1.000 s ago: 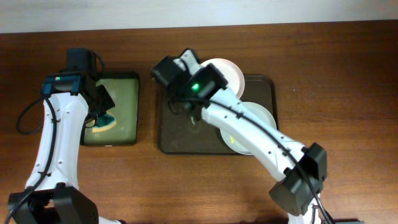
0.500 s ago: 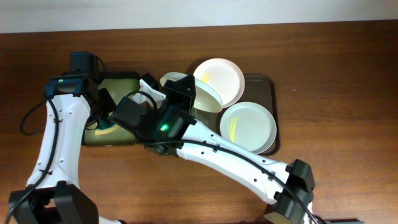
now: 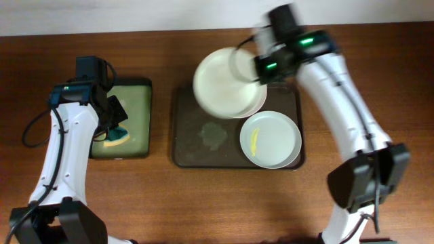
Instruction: Clean dirty plates on tray and stack at the side
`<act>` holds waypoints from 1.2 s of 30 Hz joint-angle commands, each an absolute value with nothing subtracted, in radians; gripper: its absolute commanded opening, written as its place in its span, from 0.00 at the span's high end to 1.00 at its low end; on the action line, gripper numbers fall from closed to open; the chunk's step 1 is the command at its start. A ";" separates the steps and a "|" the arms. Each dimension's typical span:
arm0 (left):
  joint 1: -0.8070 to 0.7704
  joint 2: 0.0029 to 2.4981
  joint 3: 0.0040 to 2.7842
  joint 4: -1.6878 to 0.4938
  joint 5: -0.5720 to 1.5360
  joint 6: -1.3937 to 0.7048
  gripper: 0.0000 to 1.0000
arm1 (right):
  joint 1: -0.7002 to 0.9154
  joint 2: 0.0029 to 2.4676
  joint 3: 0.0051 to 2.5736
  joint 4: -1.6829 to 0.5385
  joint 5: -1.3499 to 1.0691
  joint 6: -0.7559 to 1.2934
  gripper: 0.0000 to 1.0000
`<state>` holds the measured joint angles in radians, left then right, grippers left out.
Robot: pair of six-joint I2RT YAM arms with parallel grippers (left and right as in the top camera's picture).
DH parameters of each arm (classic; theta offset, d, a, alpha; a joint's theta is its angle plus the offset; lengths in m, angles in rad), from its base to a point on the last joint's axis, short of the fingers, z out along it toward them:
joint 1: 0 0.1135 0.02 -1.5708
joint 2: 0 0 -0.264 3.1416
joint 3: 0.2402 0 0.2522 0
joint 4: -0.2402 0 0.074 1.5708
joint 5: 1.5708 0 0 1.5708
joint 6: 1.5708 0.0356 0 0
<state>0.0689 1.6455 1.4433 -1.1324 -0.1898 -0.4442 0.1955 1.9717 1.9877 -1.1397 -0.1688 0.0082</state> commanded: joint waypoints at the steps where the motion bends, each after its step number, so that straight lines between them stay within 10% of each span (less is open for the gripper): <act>1: 0.073 1.627 1.441 -1.130 -0.186 -0.428 1.00 | -0.036 1.969 1.982 -1.199 -0.269 0.027 0.96; 11: 0.073 1.627 1.441 -1.114 -0.186 -0.428 1.00 | -0.507 2.051 1.647 -0.937 -0.270 0.028 0.95; 13: 0.073 1.627 1.441 -1.111 -0.186 -0.428 1.00 | -0.524 2.052 1.625 -0.915 -0.273 0.028 0.69; 16: 0.073 1.627 1.441 -1.110 -0.178 -0.428 1.00 | -0.517 2.052 1.625 -0.915 -0.332 0.028 0.59; 24: 0.073 1.627 1.441 -1.106 -0.166 -0.428 1.00 | -0.284 2.050 1.625 -0.907 -0.664 -0.038 0.58; 30: 0.073 1.628 1.441 -1.103 -0.152 -0.428 1.00 | 0.082 2.073 1.625 -0.784 -0.143 0.144 0.55; 36: 0.072 1.629 1.441 -1.100 -0.153 -0.428 1.00 | 0.178 2.145 1.625 -0.712 -0.119 0.253 0.57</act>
